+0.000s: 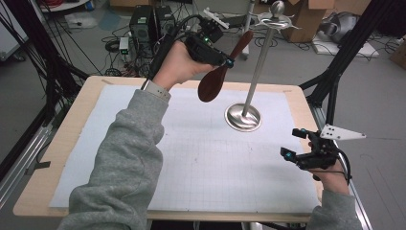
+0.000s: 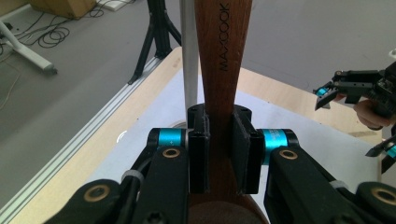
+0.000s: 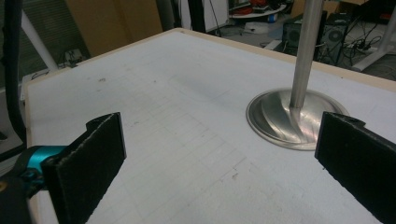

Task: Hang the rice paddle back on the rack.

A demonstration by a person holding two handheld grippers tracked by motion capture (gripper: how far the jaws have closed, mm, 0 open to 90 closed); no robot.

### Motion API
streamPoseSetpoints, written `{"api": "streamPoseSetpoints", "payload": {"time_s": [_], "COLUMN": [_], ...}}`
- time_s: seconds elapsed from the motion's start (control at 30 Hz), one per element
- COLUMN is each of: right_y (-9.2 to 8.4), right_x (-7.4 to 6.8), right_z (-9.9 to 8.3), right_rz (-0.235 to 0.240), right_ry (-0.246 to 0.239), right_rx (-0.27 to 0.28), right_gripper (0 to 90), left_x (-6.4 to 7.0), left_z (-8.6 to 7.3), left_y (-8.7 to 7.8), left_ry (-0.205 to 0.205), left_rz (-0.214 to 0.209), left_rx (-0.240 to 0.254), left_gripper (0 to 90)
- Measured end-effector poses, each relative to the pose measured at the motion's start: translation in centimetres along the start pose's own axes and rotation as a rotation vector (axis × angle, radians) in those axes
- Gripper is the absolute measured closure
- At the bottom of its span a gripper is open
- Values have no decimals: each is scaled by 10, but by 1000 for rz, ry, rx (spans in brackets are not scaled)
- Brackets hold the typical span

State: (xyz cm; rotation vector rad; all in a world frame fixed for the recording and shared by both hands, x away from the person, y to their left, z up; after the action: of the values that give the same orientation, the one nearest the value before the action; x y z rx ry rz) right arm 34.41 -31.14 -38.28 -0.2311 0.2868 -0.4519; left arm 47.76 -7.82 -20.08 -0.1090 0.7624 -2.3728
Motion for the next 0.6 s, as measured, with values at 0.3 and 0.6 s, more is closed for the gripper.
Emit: {"api": "streamPoseSetpoints", "payload": {"time_s": [0.3, 0.6], "right_y": [3, 2], "right_x": [0, 2], "right_z": [-2, -3], "right_rz": [0, -7], "right_ry": [-4, -10], "right_rx": [-11, -8], "right_gripper": [4, 4], "left_x": [-10, -12], "left_z": [14, 18], "left_y": [-9, 0], "left_ry": [-11, -21], "left_rz": [-19, -41], "left_rx": [25, 26], "left_gripper": [780, 780]}}
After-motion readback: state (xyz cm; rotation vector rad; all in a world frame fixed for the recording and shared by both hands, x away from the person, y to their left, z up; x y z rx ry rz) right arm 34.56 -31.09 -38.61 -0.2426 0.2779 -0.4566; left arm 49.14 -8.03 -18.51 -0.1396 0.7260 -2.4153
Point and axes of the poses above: each handheld gripper's, and its own axes: y roughly forward along the jaws, z roughly out of its top, x roughly to its right, the point moved 9 cm from there along y, roughly forward along the jaws, and after that the axes turned 12 degrees about z, right-handed, at the moved point
